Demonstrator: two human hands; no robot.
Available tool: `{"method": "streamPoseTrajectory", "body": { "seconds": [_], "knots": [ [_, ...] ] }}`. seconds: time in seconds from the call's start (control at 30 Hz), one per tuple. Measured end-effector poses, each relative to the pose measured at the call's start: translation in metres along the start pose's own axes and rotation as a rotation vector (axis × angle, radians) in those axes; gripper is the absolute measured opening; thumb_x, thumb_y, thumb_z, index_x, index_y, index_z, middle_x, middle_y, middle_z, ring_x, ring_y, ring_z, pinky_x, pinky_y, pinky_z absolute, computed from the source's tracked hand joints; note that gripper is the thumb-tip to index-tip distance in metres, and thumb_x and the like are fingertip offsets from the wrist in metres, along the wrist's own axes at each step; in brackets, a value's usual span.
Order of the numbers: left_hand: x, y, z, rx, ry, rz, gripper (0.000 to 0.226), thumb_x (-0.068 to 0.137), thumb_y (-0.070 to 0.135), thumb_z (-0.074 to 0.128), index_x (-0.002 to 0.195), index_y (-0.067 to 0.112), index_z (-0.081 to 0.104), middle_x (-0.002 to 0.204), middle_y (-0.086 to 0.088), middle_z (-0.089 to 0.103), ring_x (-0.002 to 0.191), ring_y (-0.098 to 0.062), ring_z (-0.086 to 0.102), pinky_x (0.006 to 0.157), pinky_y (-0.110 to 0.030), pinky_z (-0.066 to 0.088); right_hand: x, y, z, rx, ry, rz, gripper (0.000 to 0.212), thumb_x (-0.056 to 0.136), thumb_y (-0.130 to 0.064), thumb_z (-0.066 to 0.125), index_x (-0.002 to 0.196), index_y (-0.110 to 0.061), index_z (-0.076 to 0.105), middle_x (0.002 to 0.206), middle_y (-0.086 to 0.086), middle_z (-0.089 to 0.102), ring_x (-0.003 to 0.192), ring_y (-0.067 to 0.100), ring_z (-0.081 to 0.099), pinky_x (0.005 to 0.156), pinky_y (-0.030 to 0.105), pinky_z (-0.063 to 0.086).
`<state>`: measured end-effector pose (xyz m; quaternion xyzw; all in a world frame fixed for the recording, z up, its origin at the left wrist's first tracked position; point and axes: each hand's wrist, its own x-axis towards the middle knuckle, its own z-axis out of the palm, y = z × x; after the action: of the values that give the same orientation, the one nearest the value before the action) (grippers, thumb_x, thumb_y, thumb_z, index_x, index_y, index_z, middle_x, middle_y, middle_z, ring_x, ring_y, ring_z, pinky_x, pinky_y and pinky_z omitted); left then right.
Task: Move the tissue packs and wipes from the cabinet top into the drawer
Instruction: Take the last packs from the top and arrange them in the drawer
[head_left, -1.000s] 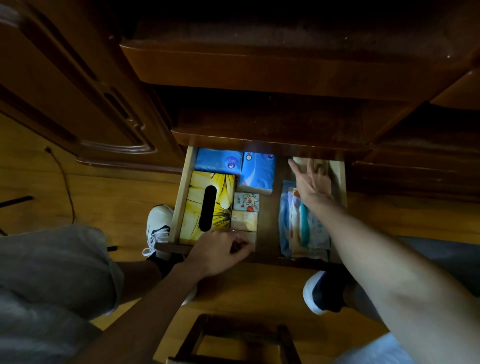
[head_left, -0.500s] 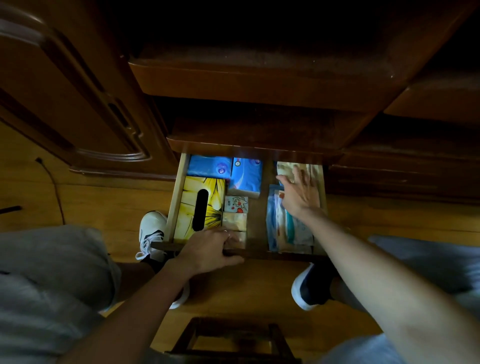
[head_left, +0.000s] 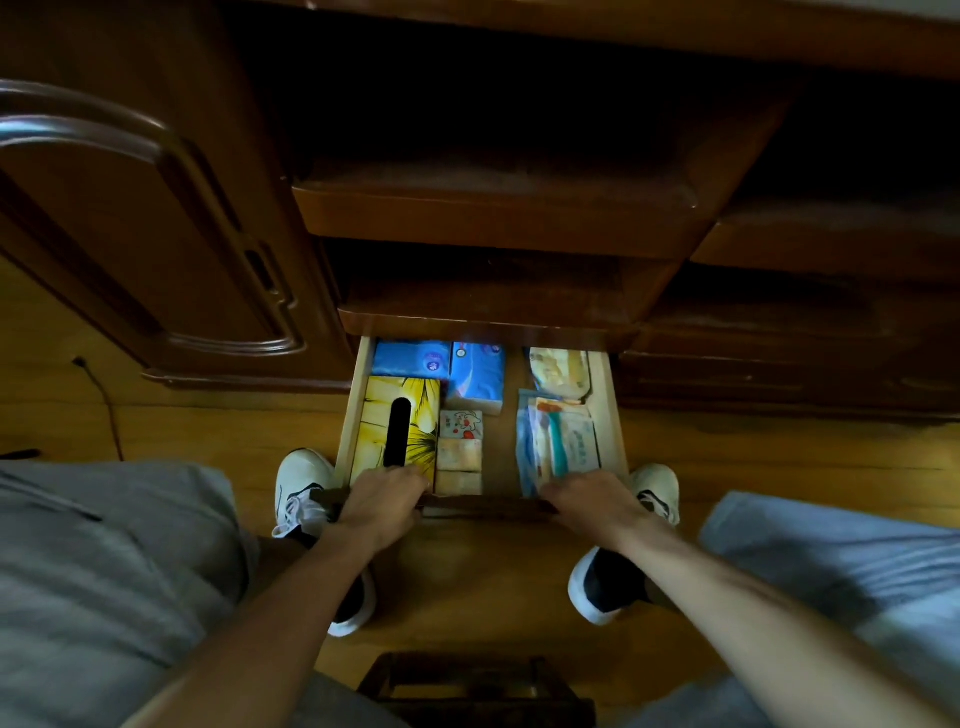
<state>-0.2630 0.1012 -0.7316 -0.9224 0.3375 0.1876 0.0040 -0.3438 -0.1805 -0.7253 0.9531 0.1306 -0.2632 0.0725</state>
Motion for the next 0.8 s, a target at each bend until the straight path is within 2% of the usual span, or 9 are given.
{"method": "streamPoseTrajectory", "body": {
  "seconds": [0.17, 0.33, 0.4, 0.47, 0.57, 0.63, 0.7, 0.77, 0.8],
  "knots": [
    [0.024, -0.010, -0.005, -0.053, 0.139, -0.054, 0.028, 0.092, 0.031, 0.066, 0.120, 0.031, 0.066, 0.118, 0.006, 0.064, 0.106, -0.017, 0.063, 0.084, -0.034, 0.053, 0.017, 0.025, -0.008, 0.063, 0.104, 0.072, 0.040, 0.098, -0.041, 0.062, 0.136, -0.035, 0.056, 0.134, 0.000, 0.066, 0.125, 0.023, 0.061, 0.099, 0.042, 0.050],
    [0.066, -0.024, -0.004, -0.060, 0.222, -0.181, 0.034, 0.091, 0.033, 0.069, 0.124, 0.028, 0.064, 0.121, 0.003, 0.061, 0.113, -0.020, 0.058, 0.078, -0.035, 0.053, 0.051, 0.037, -0.008, 0.119, 0.263, 0.219, 0.037, 0.094, -0.046, 0.065, 0.128, -0.034, 0.057, 0.131, -0.007, 0.064, 0.129, 0.018, 0.051, 0.097, 0.039, 0.049],
    [0.080, -0.026, -0.007, -0.094, 0.369, -0.299, 0.042, 0.083, 0.032, 0.076, 0.121, 0.023, 0.061, 0.118, -0.002, 0.059, 0.112, -0.025, 0.055, 0.084, -0.039, 0.052, 0.066, 0.040, -0.010, 0.185, 0.385, 0.371, 0.037, 0.089, -0.045, 0.070, 0.120, -0.031, 0.057, 0.123, -0.005, 0.062, 0.119, 0.017, 0.055, 0.087, 0.034, 0.054],
    [0.089, -0.028, -0.012, -0.193, 0.560, -0.429, 0.042, 0.079, 0.028, 0.077, 0.115, 0.020, 0.056, 0.112, -0.006, 0.058, 0.106, -0.028, 0.055, 0.083, -0.042, 0.050, 0.076, 0.041, -0.012, 0.426, 0.572, 0.564, 0.031, 0.084, -0.041, 0.072, 0.105, -0.027, 0.053, 0.103, -0.007, 0.060, 0.093, 0.011, 0.061, 0.063, 0.022, 0.049],
    [0.097, -0.024, -0.018, -0.761, 0.697, -0.673, 0.034, 0.088, 0.024, 0.072, 0.113, 0.017, 0.050, 0.114, -0.008, 0.059, 0.092, -0.023, 0.061, 0.071, -0.036, 0.052, 0.090, 0.039, -0.011, 0.844, 0.674, 0.788, 0.021, 0.096, -0.040, 0.063, 0.095, -0.021, 0.055, 0.073, -0.013, 0.054, 0.069, 0.012, 0.063, 0.048, 0.021, 0.034],
    [0.102, -0.018, -0.025, -1.384, 0.610, -0.866, 0.043, 0.095, 0.022, 0.066, 0.131, 0.016, 0.042, 0.123, -0.010, 0.060, 0.097, -0.020, 0.063, 0.084, -0.035, 0.054, 0.098, 0.040, -0.009, 1.221, 0.682, 0.974, 0.026, 0.099, -0.039, 0.061, 0.112, -0.017, 0.058, 0.079, -0.015, 0.058, 0.084, 0.019, 0.068, 0.053, 0.025, 0.040],
    [0.109, -0.018, -0.033, -1.858, 0.466, -0.888, 0.059, 0.098, 0.016, 0.059, 0.150, 0.023, 0.032, 0.130, -0.007, 0.060, 0.115, -0.022, 0.060, 0.105, -0.041, 0.047, 0.109, 0.043, -0.016, 1.699, 0.681, 1.126, 0.043, 0.100, -0.031, 0.061, 0.139, -0.019, 0.048, 0.108, -0.005, 0.064, 0.108, 0.024, 0.064, 0.075, 0.034, 0.052],
    [0.120, -0.022, -0.041, -2.058, 0.410, -0.807, 0.063, 0.098, 0.012, 0.056, 0.153, 0.032, 0.032, 0.128, -0.003, 0.063, 0.118, -0.020, 0.060, 0.108, -0.040, 0.046, 0.120, 0.046, -0.025, 1.972, 0.654, 1.063, 0.059, 0.101, -0.019, 0.058, 0.155, -0.022, 0.035, 0.136, 0.007, 0.058, 0.123, 0.028, 0.057, 0.105, 0.047, 0.047],
    [0.126, -0.025, -0.047, -2.095, 0.408, -0.782, 0.057, 0.098, 0.010, 0.055, 0.149, 0.030, 0.040, 0.122, -0.002, 0.065, 0.114, -0.018, 0.063, 0.105, -0.037, 0.048, 0.126, 0.046, -0.031, 2.004, 0.623, 1.024, 0.066, 0.100, -0.016, 0.057, 0.160, -0.025, 0.028, 0.143, 0.009, 0.054, 0.128, 0.030, 0.055, 0.112, 0.050, 0.041]
  ]
}}
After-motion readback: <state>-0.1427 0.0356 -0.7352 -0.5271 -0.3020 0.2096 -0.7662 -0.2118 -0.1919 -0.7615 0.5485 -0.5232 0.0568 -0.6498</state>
